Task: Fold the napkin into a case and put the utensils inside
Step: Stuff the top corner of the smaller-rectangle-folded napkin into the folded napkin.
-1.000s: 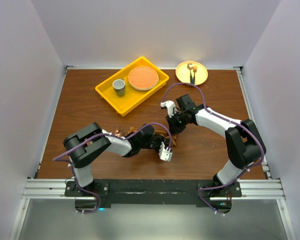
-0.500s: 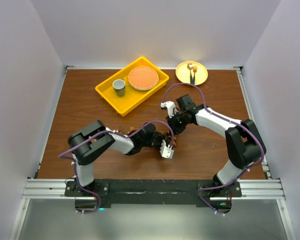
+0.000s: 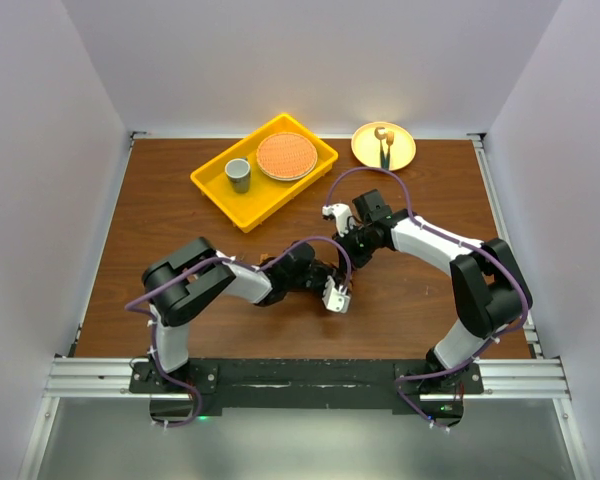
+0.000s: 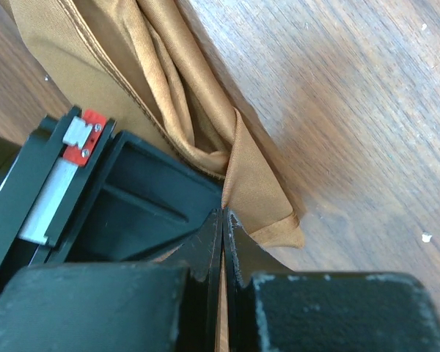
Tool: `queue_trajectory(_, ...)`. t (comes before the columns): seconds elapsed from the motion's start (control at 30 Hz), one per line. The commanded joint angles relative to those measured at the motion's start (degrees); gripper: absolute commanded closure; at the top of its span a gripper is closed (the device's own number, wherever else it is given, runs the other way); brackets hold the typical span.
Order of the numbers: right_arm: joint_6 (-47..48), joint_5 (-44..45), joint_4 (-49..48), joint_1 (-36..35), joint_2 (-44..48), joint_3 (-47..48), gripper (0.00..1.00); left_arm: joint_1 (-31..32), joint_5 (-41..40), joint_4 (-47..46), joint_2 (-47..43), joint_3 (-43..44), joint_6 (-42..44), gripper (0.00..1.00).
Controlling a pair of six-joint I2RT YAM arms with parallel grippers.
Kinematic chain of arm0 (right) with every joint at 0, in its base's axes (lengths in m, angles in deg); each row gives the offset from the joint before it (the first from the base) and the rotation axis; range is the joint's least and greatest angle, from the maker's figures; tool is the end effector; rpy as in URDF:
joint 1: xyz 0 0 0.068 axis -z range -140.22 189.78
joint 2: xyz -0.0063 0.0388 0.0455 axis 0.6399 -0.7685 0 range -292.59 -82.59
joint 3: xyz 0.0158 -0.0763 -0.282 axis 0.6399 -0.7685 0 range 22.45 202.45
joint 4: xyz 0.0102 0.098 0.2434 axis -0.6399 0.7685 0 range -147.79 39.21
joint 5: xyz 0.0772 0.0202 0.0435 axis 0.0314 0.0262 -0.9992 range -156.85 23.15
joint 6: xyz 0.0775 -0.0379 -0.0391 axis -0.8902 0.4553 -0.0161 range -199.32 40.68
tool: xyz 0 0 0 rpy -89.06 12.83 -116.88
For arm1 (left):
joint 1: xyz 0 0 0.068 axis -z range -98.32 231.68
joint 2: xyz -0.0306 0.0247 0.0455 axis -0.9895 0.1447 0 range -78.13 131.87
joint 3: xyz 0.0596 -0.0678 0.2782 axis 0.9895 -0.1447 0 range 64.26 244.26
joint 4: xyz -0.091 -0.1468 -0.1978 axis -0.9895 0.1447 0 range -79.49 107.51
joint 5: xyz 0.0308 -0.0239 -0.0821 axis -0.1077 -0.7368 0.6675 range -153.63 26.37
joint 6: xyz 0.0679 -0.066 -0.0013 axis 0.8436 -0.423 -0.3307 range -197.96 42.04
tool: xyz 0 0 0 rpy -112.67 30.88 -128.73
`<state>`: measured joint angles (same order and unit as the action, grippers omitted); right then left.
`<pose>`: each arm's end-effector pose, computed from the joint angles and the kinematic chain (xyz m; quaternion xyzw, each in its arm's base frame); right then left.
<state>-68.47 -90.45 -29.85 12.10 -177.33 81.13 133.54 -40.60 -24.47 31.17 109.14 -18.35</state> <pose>0.2893 0.1905 0.1635 -0.3581 0.8852 0.2293 0.1886 0.2252 -0.3412 0.1106 0.7560 0.3932 -0.1386 0.5046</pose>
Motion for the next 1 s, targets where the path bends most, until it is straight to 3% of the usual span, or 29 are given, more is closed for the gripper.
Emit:
queue_trajectory(0.0, -2.8, -1.2, 2.2, 0.1, -2.3, 1.2, 1.0, -1.3, 1.7, 0.3, 0.2, 1.3, 1.0, 1.0)
queue_trajectory(0.43, -7.2, 0.5, 5.3, 0.9, -15.4, 7.3, 1.0, -1.6, 1.9, 3.6, -5.7, 1.3, 0.7, 1.0)
queue_trajectory(0.7, -5.9, 1.3, 5.0, 1.0, -15.6, 7.9, 1.0, -1.6, 3.3, 12.0, -15.9, -1.5, -0.3, 1.0)
queue_trajectory(0.97, -4.9, -0.3, 5.3, 1.1, -12.1, 8.3, 1.0, -2.2, 1.9, 12.5, -15.7, -5.8, 0.7, 1.0)
